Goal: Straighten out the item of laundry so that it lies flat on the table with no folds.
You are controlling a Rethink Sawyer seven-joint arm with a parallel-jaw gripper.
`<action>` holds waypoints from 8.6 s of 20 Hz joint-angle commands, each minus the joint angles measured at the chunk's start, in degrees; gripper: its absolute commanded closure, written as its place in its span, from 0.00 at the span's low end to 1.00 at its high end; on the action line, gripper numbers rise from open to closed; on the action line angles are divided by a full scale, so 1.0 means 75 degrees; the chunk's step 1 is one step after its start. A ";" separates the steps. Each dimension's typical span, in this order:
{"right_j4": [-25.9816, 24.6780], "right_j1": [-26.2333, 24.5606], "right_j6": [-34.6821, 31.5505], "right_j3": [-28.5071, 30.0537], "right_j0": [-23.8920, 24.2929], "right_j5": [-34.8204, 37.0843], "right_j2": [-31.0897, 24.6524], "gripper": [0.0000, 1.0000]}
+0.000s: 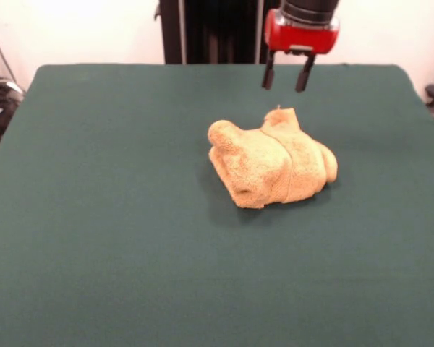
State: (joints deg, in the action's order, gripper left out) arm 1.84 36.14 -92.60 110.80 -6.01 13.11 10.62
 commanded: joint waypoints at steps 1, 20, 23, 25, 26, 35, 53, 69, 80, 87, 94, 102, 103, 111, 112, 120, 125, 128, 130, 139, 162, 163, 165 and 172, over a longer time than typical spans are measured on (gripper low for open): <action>0.0221 -0.0162 -0.1334 -0.0637 -0.0001 -0.0128 -0.0501 0.00; 0.0007 -0.0225 -0.1162 -0.0763 0.0204 -0.0379 -0.0614 0.00; -0.0042 -0.0302 -0.1163 -0.0749 0.0271 -0.0559 -0.0663 0.00; -0.0065 -0.0368 -0.1165 -0.0772 0.0303 -0.0651 -0.0683 0.00; -0.0087 -0.0388 -0.1166 -0.0766 0.0315 -0.0703 -0.0683 0.00; -0.0217 -0.0620 -0.1086 -0.0786 0.0393 -0.1120 -0.0712 0.00; -0.0376 -0.1116 -0.1207 -0.0803 0.0262 -0.1706 -0.0619 0.00; -0.0421 -0.1424 -0.1017 -0.1087 0.0246 -0.1740 -0.0739 0.00; -0.0378 -0.1507 -0.1044 -0.1105 0.0176 -0.1672 -0.0617 1.00; -0.0337 -0.1516 -0.1068 -0.1097 0.0165 -0.1597 -0.0580 1.00; -0.0233 -0.1514 -0.1254 -0.1045 0.0196 -0.1808 -0.0629 1.00; -0.0303 -0.1158 -0.0994 -0.1112 0.0191 -0.1261 -0.0605 1.00; -0.0315 -0.1092 -0.0948 -0.1124 0.0222 -0.1169 -0.0641 1.00; -0.0579 -0.0084 -0.0652 -0.0717 0.0631 -0.0701 -0.1157 1.00; -0.0570 0.0030 -0.0656 -0.0691 0.0637 -0.0591 -0.1176 1.00; -0.0653 0.0645 -0.0505 -0.0631 0.0782 0.0014 -0.1348 1.00; -0.0666 0.0589 -0.0562 -0.0699 0.0804 -0.0040 -0.1404 1.00; -0.0665 0.0589 -0.0554 -0.0731 0.0783 0.0033 -0.1393 1.00; -0.0653 0.0569 -0.0551 -0.0784 0.0758 0.0093 -0.1375 1.00; -0.0588 0.0739 -0.0515 -0.0898 0.0751 0.0435 -0.1432 1.00; -0.0807 0.0541 -0.0665 -0.1495 0.0224 0.1541 -0.0965 1.00; -0.0826 0.0378 -0.0702 -0.1647 0.0169 0.1610 -0.0878 1.00; -0.0902 0.0107 -0.0681 -0.1909 0.0081 0.1752 -0.0746 1.00; -0.0909 -0.0841 -0.0748 -0.2690 -0.0009 0.2101 -0.0521 1.00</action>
State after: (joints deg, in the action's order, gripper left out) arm -2.57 38.45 -92.60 95.82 -4.55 21.04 7.82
